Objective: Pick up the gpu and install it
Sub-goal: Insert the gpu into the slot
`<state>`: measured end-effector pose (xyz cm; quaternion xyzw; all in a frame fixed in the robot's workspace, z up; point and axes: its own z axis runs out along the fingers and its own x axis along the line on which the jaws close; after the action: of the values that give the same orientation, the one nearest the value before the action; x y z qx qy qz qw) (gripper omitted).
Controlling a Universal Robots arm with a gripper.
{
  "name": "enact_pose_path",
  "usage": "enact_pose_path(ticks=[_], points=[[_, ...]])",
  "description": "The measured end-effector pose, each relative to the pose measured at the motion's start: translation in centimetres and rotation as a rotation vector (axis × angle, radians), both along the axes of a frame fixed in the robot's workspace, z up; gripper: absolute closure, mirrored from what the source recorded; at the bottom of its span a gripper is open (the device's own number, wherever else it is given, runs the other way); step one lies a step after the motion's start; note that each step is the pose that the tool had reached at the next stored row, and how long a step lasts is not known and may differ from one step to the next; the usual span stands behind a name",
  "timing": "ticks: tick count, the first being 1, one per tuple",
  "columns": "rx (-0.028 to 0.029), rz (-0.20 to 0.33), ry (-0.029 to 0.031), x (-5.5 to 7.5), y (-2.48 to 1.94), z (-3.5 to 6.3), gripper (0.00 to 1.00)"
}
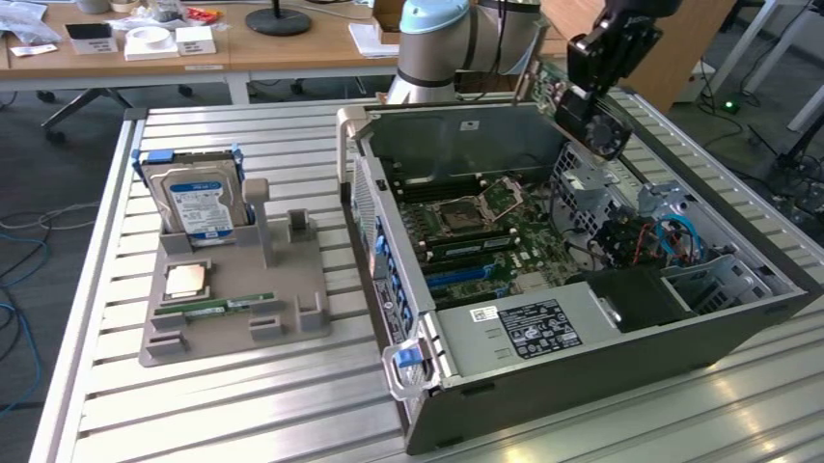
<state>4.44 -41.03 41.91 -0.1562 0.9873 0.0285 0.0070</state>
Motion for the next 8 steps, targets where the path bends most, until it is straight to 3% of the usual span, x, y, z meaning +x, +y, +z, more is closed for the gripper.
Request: enact_pose_path(ticks=[8], points=[[0.0, 0.145, 0.0, 0.0, 0.0, -0.05, 0.74]])
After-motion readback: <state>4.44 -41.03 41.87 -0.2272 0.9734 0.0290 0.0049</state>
